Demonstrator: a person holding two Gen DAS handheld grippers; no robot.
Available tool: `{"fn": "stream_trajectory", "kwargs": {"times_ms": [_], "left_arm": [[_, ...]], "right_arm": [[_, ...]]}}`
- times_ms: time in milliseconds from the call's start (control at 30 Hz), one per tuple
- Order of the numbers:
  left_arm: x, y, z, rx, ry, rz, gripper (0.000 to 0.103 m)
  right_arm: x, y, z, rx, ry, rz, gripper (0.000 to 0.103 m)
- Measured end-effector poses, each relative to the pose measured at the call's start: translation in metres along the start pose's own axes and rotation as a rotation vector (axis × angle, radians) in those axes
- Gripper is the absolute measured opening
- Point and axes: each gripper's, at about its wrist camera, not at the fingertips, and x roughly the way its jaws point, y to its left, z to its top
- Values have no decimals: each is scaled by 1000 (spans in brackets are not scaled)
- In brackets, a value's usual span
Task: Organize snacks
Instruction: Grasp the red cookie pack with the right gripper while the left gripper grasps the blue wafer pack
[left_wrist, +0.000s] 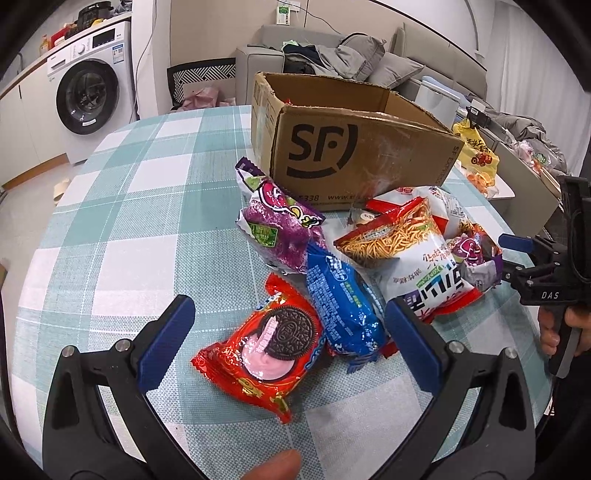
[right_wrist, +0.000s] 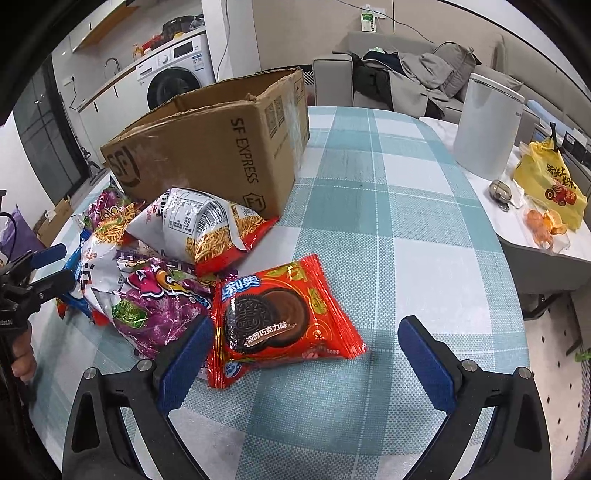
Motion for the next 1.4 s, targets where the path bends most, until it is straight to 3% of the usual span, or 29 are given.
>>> {"fn": "stream_trajectory", "kwargs": {"times_ms": [533, 700, 833, 1000, 1167, 1333, 1400], "left_arm": [[8, -5, -1, -19, 2, 6, 102], [10, -4, -2, -21, -1, 0, 102], [9, -5, -2, -8, -2, -9, 101], [4, -11, -2, 28, -20, -24, 90], [2, -16, -4, 51, -36, -73, 68], [-2, -24, -6, 88, -49, -146, 55], [1, -26, -7, 92, -31, -142, 55]], "right_arm": [[3, 6, -1, -10, -12, 57, 73], [-1, 8, -1, -8, -36, 66, 52], [-3, 9, -1, -11, -47, 77, 48], [-5, 5, -1, 6, -55, 67, 48], [-9, 1, 1, 29, -67, 68, 48], [-11, 3, 2, 23, -72, 73, 48], [-11, 4, 2, 19, -72, 74, 48]]}}
